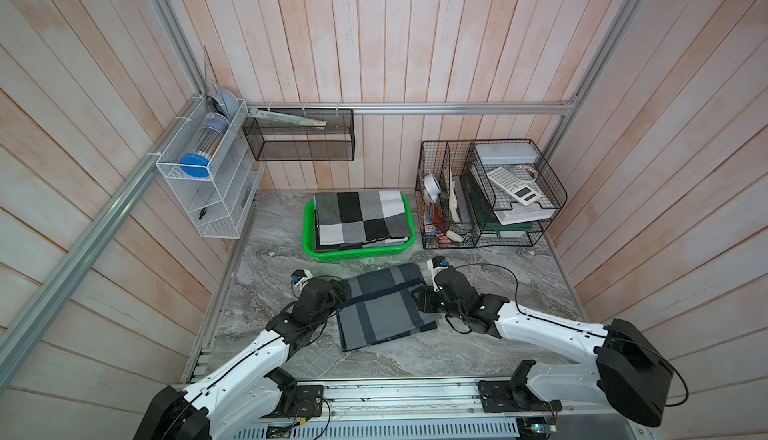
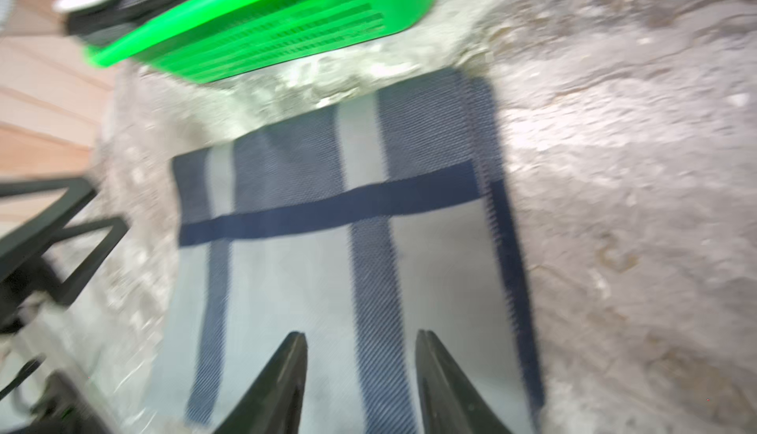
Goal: Put the folded scarf in the basket
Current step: Adjust the scarf at the center of the board, then pick up the scarf at the center of the board.
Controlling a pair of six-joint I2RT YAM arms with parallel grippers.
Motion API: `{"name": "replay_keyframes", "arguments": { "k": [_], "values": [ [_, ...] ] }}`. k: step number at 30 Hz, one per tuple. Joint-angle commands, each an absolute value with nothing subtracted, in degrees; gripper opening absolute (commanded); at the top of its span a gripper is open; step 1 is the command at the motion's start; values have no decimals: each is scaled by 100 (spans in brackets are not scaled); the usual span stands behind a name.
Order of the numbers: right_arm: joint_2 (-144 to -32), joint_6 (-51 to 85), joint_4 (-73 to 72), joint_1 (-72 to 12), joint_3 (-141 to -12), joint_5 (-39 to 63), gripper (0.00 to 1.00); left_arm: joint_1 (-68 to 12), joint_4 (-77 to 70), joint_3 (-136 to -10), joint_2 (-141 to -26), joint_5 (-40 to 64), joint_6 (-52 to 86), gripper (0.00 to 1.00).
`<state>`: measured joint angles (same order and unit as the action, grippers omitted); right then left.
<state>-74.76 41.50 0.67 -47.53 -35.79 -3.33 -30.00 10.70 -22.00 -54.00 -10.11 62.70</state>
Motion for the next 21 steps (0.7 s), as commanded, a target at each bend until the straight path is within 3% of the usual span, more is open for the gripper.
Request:
{"name": "replay_keyframes", "arguments": {
  "k": [1,6,11,21],
  "values": [
    [-8115,3989,241,-4625,-4105,-389,49,-2979,1505,-2118,-5384,-1170,6249,82],
    [-9260,3505,807,-4623,-4960,109,48,-2973,1467,-2143,-5541,-1138,6231,83],
    [-9727,3672,984,-4623,-4926,91,46,-2984,1415,-2197,-5728,-1151,6223,84],
    [-8648,4713,1248,-4649,-3512,-318,42,-2986,899,-2138,-5880,-1065,6276,84]
  ]
}}
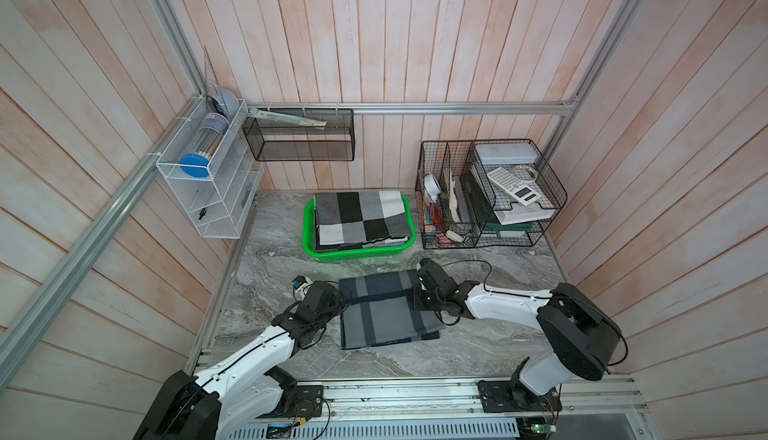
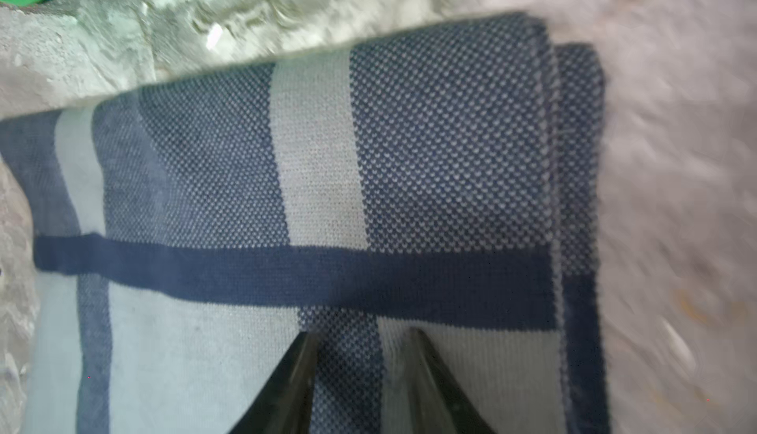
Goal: Put the folded scarf in the basket
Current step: Pick up the scarf at the center of the board.
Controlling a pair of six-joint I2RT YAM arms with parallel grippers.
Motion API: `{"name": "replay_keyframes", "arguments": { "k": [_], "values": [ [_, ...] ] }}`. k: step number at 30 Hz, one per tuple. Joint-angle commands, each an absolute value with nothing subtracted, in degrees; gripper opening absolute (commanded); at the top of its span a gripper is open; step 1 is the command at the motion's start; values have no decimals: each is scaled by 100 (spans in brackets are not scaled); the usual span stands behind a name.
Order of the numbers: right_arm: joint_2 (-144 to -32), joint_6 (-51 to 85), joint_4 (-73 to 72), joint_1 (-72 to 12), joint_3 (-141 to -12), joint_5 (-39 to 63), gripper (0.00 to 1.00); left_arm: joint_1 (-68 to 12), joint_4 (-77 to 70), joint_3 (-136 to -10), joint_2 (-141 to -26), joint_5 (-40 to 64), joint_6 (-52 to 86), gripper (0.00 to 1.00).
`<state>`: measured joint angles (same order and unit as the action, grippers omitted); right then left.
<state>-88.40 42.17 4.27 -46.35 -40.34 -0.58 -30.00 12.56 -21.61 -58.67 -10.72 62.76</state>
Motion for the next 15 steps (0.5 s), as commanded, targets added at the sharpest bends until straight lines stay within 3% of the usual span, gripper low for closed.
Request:
{"name": "replay_keyframes", "arguments": {
  "k": [1,9,15],
  "values": [
    [-8453,4780,1257,-4649,-3404,-394,42,-2993,851,-2134,-5884,-1048,6275,84],
    [-7222,5068,753,-4441,-3202,-705,49,-3006,378,-2196,-6004,-545,5946,85],
    [-6624,5245,398,-3549,-2826,-609,56,-3068,426,-2391,-6122,-288,5529,88]
  ]
}}
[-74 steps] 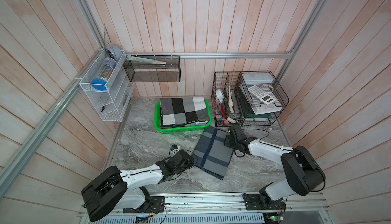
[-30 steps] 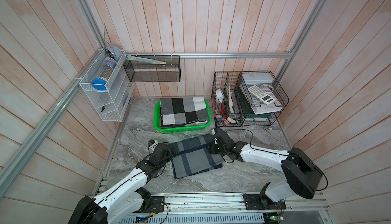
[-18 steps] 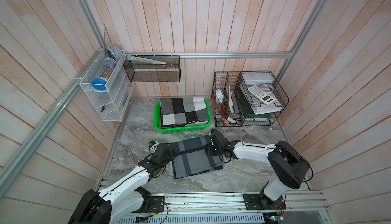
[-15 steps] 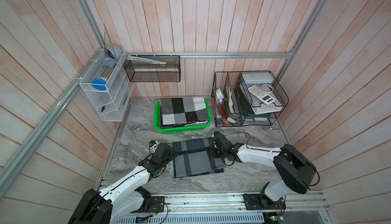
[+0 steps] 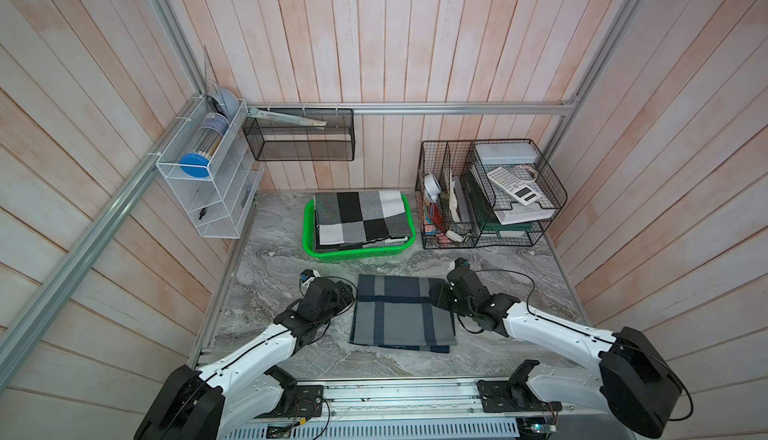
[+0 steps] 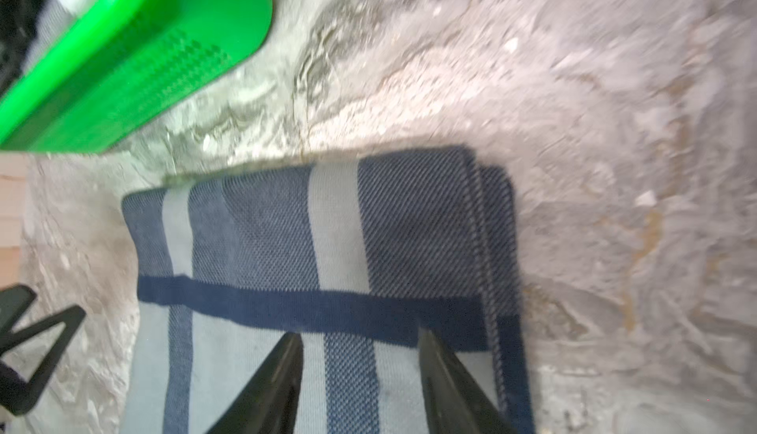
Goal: Put the folded scarf in the basket
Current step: Pick up the scarf at the center of the board.
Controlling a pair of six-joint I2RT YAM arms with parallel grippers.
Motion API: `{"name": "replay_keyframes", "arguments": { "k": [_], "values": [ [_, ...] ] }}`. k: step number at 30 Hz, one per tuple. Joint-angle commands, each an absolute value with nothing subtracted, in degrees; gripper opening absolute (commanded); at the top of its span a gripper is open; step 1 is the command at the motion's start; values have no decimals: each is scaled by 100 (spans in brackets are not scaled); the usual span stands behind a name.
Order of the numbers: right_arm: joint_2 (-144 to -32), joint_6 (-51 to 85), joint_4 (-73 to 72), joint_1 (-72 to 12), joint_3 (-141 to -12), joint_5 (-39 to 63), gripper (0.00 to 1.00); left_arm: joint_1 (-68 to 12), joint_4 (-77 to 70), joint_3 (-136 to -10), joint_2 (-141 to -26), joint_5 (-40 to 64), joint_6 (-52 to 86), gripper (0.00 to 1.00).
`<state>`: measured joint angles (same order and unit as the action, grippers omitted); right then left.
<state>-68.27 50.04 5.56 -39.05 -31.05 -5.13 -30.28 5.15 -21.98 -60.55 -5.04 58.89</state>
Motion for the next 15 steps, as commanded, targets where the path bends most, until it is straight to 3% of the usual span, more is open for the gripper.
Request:
{"name": "replay_keyframes", "arguments": {
  "k": [1,5,15],
  "values": [
    [-6518,5313,218,-3392,-2691,-544,56,-3097,471,-2430,-6163,-287,5467,88],
    [-6265,5353,-536,-3004,-2130,-206,60,-3257,711,-2653,-6410,-446,5306,89],
    [-6900,5266,-228,-2916,-2326,-118,64,-3511,836,-3067,-7211,-535,5185,88]
  ]
}}
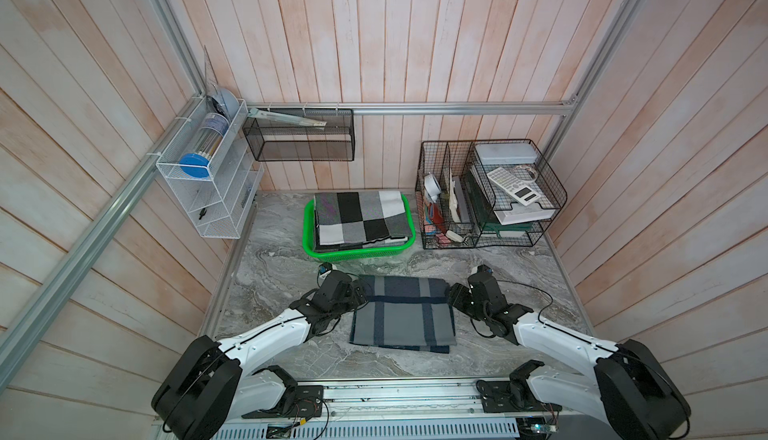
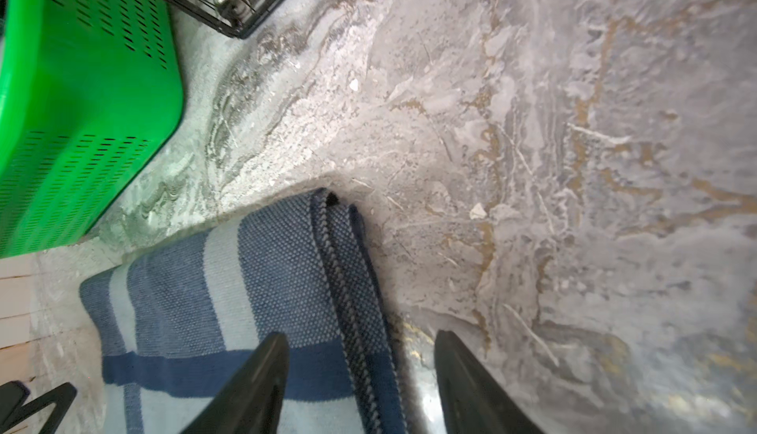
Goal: Put the folded scarf in the basket
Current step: Pick up the scarf at the center of the board.
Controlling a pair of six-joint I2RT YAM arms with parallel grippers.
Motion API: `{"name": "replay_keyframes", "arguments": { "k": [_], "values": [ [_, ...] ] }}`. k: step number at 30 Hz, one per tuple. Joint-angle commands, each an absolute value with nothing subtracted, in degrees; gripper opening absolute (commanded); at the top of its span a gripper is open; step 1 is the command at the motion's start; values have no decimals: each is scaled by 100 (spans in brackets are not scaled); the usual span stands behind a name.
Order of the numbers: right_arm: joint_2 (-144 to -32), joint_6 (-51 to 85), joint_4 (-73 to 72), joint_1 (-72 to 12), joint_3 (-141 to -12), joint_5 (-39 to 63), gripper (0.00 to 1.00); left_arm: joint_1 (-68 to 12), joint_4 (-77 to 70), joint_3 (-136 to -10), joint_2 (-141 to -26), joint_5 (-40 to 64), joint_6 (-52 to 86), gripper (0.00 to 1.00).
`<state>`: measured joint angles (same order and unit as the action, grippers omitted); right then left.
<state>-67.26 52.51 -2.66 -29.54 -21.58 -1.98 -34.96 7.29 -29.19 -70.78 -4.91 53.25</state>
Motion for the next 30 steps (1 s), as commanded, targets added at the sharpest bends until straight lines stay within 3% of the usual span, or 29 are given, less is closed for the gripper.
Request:
{"name": "replay_keyframes", "arguments": {
  "k": [1,18,30],
  "values": [
    [-6964,5265,-241,-2918,-2340,-95,65,-3510,820,-3075,-7252,-519,5192,89],
    [-8199,4726,-188,-2908,-2954,813,65,-3533,736,-3158,-7783,-458,5272,83],
    [-8191,4774,-370,-2905,-2863,895,54,-3610,444,-3190,-8192,-242,5287,73]
  ]
}}
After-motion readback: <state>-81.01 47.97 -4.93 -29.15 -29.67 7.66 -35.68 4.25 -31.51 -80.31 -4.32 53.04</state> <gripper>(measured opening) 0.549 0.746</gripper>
